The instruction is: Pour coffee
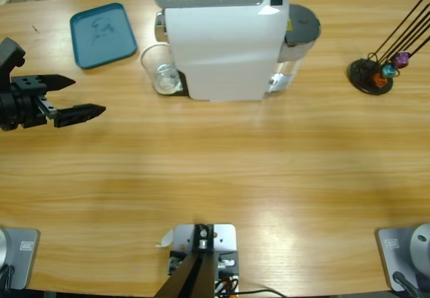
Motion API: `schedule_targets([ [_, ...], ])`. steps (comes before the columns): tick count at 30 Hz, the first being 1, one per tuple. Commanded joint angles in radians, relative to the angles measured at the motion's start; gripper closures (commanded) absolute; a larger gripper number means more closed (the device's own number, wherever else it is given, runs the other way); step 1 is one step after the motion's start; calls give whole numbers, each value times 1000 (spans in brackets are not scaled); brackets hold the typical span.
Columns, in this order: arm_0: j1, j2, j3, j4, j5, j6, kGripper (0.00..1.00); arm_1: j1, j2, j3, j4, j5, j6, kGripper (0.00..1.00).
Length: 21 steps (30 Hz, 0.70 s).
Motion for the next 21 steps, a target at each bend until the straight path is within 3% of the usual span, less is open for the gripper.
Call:
schedule_targets([
  [1, -8, 19, 15, 9, 20, -16, 0, 11, 53, 33, 11, 3, -9, 1000],
  [21, -8, 26, 15, 6, 21, -19, 0, 25, 62, 58, 13, -8, -9, 1000],
])
